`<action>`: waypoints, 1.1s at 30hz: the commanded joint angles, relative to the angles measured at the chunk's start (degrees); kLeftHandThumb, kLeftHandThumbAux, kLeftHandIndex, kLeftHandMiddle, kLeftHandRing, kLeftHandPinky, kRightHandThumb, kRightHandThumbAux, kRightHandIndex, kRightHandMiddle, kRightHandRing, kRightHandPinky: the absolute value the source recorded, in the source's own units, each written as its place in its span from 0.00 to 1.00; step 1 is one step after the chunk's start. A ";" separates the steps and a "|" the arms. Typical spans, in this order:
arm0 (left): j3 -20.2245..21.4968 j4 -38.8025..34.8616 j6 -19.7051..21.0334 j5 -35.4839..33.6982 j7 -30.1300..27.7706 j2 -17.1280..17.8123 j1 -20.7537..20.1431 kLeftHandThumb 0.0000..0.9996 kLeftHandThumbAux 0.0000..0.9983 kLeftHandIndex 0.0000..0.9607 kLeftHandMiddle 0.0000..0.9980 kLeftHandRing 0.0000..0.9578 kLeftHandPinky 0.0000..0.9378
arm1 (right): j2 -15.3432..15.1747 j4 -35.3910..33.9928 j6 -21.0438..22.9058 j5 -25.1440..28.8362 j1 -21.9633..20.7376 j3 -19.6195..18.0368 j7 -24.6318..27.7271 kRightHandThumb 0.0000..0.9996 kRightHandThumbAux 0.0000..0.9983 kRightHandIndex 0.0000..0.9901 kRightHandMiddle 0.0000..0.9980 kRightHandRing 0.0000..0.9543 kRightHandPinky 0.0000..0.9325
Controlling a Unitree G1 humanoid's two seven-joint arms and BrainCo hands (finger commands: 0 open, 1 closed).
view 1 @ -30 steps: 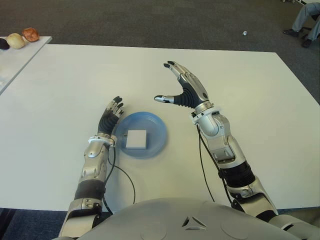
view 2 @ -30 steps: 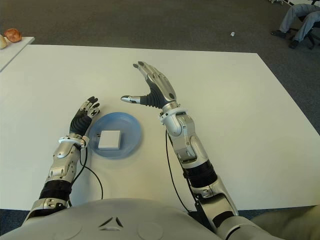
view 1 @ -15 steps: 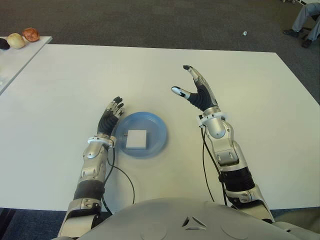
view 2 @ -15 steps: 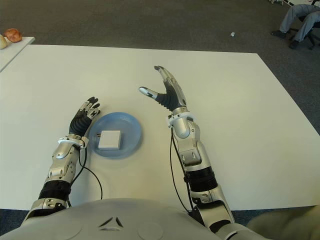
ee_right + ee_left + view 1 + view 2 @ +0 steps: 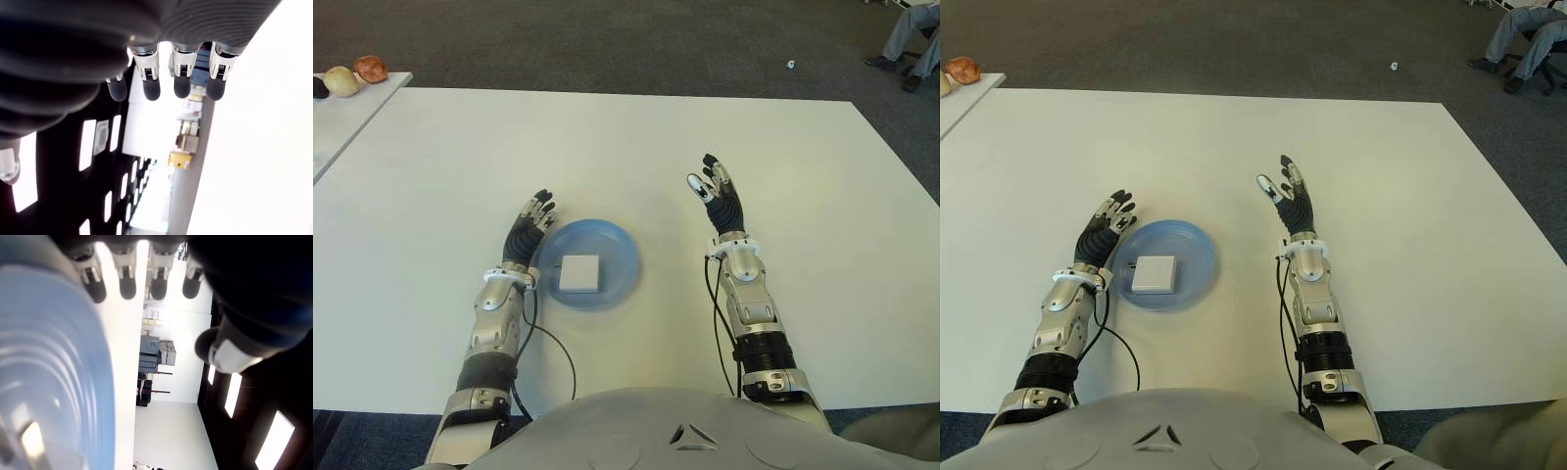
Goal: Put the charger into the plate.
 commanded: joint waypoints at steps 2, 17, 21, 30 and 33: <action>0.18 0.74 0.50 -0.15 -0.53 0.22 0.47 0.00 0.61 0.00 0.00 0.00 0.00 | 1.77 3.78 -1.96 2.54 0.38 -1.04 -0.87 0.07 0.47 0.00 0.00 0.00 0.00; 0.12 0.19 0.75 -0.53 -1.68 0.65 0.52 0.00 0.60 0.00 0.00 0.00 0.00 | 2.93 12.86 -4.04 7.41 0.18 -3.59 0.95 0.00 0.56 0.00 0.00 0.00 0.00; 0.12 0.16 0.85 -0.30 -1.51 0.75 0.44 0.00 0.60 0.00 0.00 0.00 0.00 | 3.52 17.88 -6.10 10.27 -0.60 -5.02 3.16 0.00 0.58 0.00 0.00 0.00 0.00; -0.08 -0.57 1.34 0.10 -0.87 0.56 0.61 0.00 0.59 0.00 0.00 0.00 0.00 | 4.62 22.63 -9.05 10.22 -0.64 -4.59 3.72 0.00 0.61 0.00 0.00 0.00 0.00; -0.09 -0.65 1.43 0.29 -0.56 0.53 0.57 0.00 0.59 0.00 0.00 0.00 0.00 | 4.80 23.20 -9.23 9.79 -0.35 -4.15 3.43 0.00 0.62 0.00 0.00 0.00 0.00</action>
